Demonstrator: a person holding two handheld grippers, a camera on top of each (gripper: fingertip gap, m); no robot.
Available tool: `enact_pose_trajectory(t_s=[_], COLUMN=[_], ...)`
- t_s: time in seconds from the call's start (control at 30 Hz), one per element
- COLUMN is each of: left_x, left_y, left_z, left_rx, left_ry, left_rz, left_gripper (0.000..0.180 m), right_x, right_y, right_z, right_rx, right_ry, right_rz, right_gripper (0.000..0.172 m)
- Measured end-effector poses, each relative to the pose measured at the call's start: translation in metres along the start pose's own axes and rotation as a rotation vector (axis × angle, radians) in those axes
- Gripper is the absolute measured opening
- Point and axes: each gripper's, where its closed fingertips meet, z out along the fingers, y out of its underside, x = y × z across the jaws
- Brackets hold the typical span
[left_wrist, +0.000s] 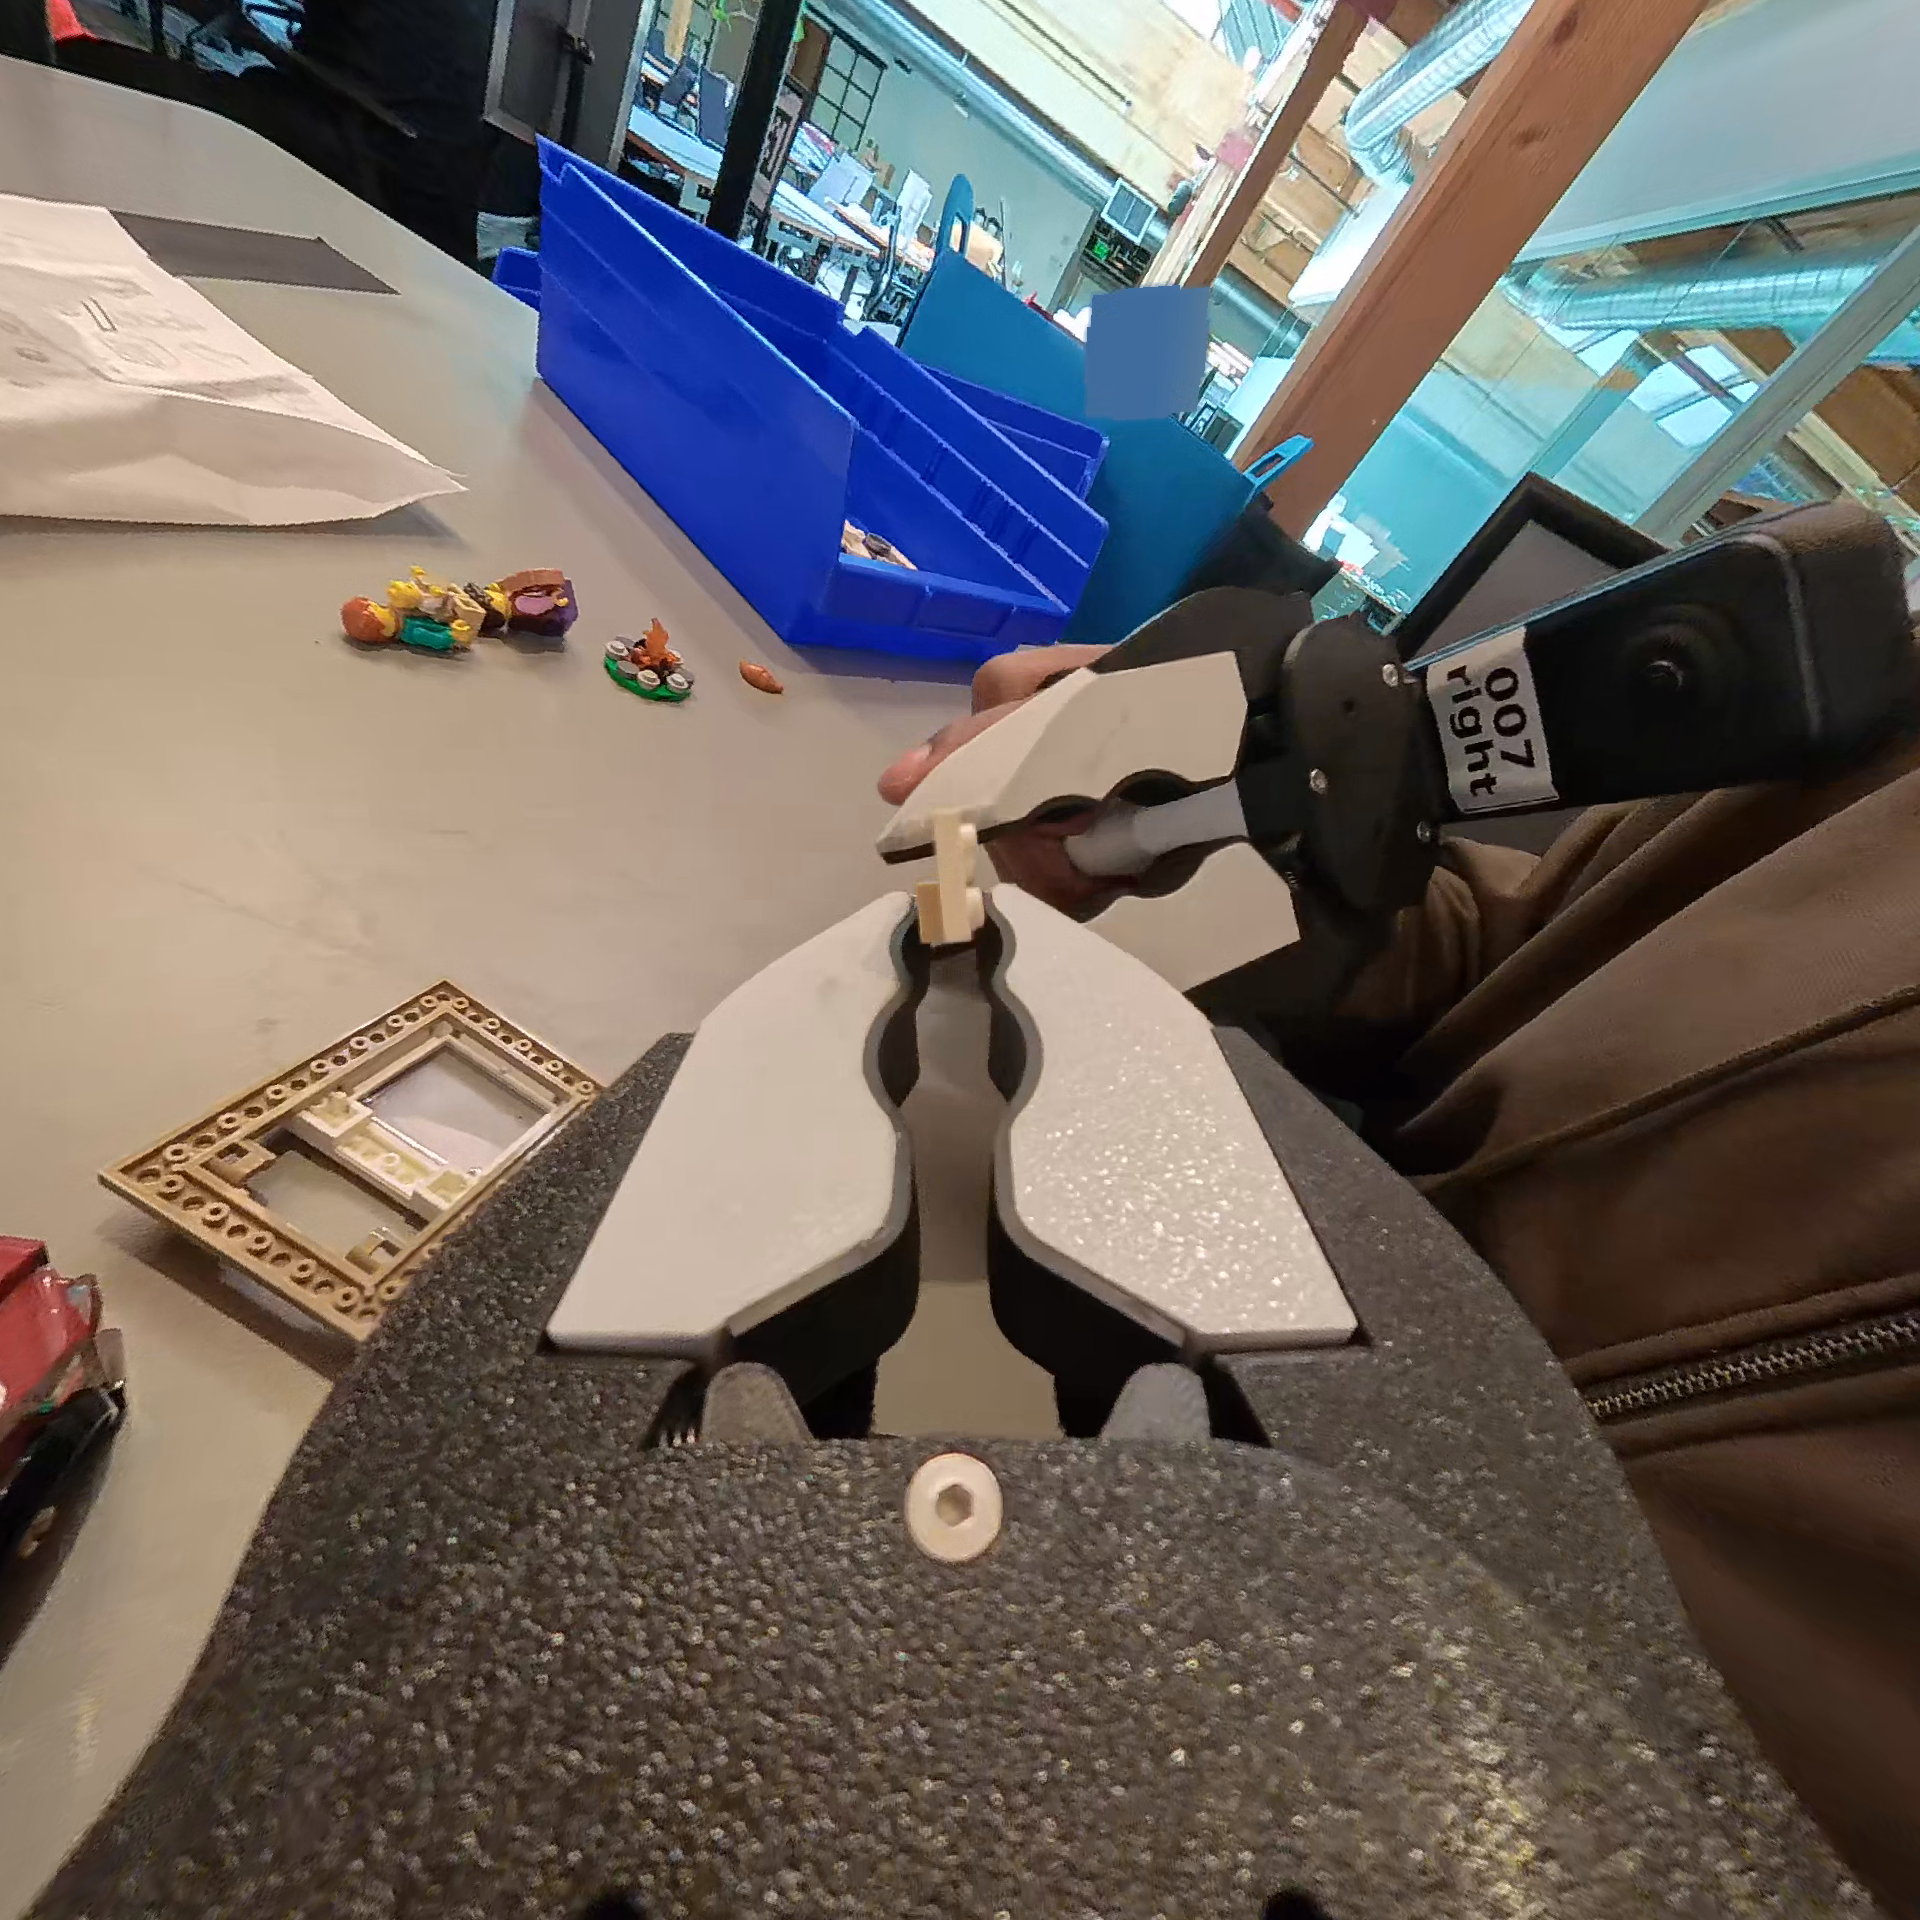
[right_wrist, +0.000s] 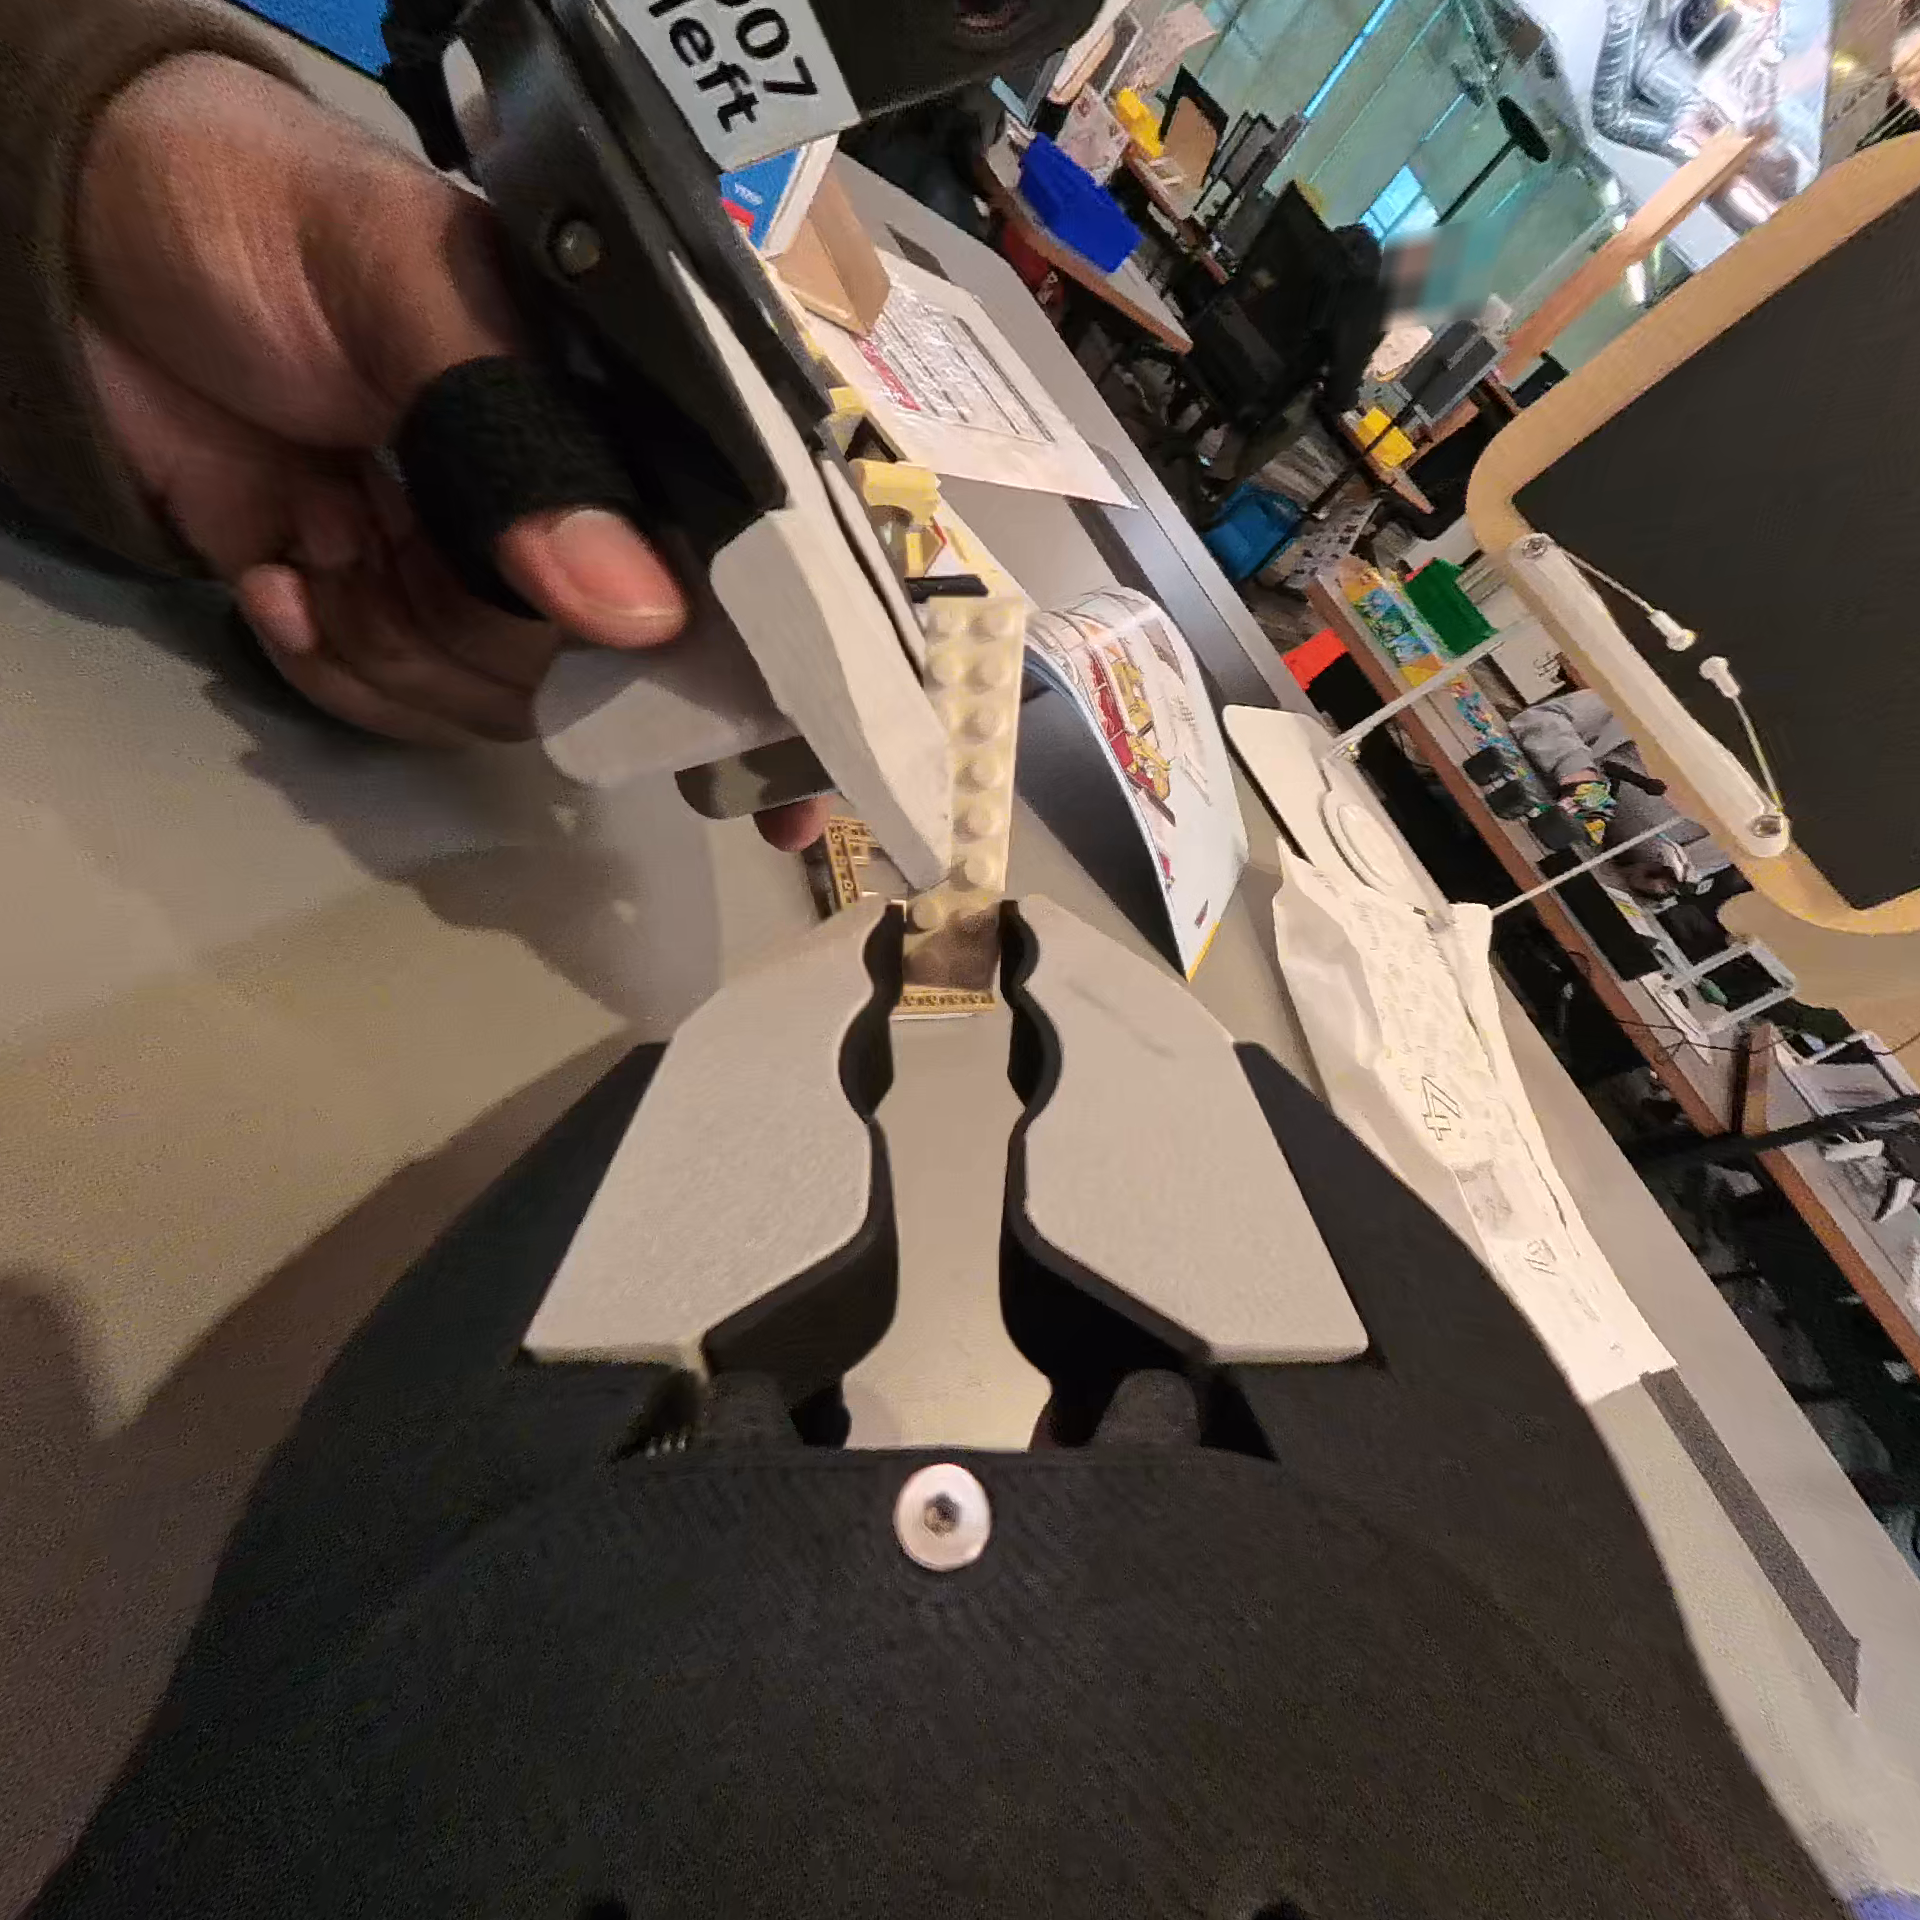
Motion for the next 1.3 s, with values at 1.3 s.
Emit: enact_pose_trajectory(t_s=[1.3], left_x=[-0.054], left_y=[-0.036], left_z=[-0.051], left_rx=[-0.009], left_ry=[-0.435], left_rz=[0.334], left_gripper=[0.015], right_x=[-0.021], right_y=[0.056], right_z=[0.067], right_rx=[-0.244], right_ry=[-0.418], right_rz=[-0.032], right_gripper=[0.031])
